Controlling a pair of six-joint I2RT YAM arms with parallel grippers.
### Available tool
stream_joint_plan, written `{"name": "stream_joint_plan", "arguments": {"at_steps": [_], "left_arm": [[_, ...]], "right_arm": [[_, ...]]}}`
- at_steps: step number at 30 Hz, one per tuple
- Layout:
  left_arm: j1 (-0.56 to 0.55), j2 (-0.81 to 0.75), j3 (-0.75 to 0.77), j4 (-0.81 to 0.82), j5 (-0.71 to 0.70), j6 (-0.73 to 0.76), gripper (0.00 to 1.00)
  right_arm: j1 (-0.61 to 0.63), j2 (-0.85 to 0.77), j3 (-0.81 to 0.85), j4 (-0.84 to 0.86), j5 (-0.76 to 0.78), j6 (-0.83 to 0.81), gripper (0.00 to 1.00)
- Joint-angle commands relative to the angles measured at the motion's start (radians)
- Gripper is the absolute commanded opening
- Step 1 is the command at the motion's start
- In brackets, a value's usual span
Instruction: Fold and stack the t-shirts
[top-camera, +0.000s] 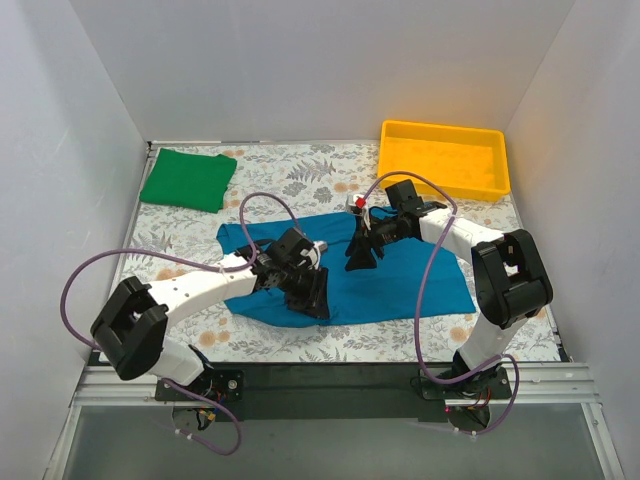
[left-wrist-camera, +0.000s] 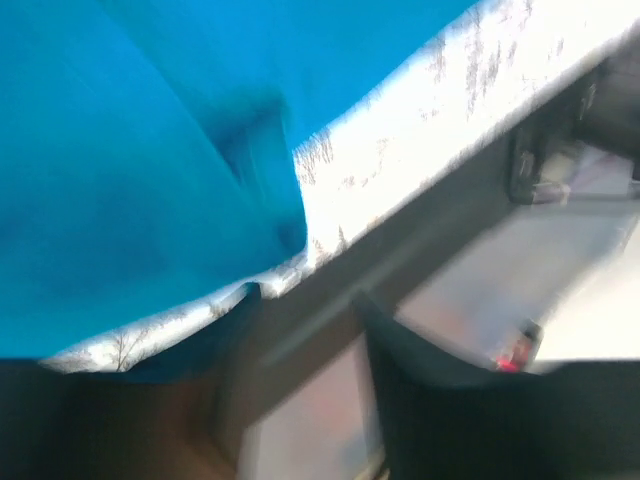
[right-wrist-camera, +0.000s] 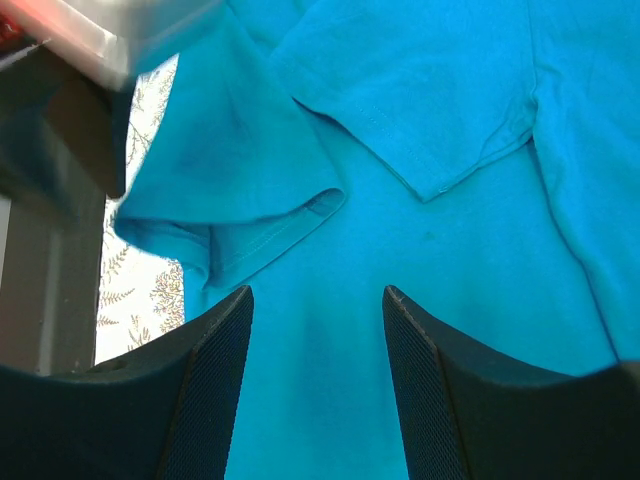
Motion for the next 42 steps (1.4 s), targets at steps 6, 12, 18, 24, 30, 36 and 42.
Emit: {"name": "stream_joint_plan", "arguments": {"at_steps": [6, 12, 18, 24, 30, 36, 42], "left_arm": [[-0.043, -0.095, -0.072, -0.061, 0.094, -0.058, 0.55], [-0.04, -0.146, 0.04, -0.098, -0.322, -0.12, 0.56], [-0.041, 0.074, 0.148, -0.076, -0.327, -0.038, 0.49], [-0.057, 0.216, 0.252, -0.137, -0.4, 0.233, 0.41], [-0.058, 0.245, 0.284, -0.131, -0.404, 0.453, 0.33], [-0.058, 0.257, 0.286, -0.107, -0.315, 0.551, 0.34], [-0.058, 0.272, 0.263, -0.082, -0.252, 0.59, 0.34]], "right_arm": [[-0.008, -0.024, 0.008, -0.019, 0.004, -0.021, 0.61], [-0.01, -0.018, 0.009, -0.02, 0.006, -0.024, 0.61], [-0.016, -0.018, 0.008, -0.022, 0.012, -0.026, 0.61], [-0.028, -0.01, 0.008, -0.026, 0.005, -0.032, 0.61], [-0.031, -0.003, 0.014, -0.035, 0.001, -0.04, 0.61], [-0.039, 0.002, 0.019, -0.043, 0.0, -0.046, 0.61], [-0.093, -0.006, 0.025, -0.061, -0.023, -0.055, 0.61]]}}
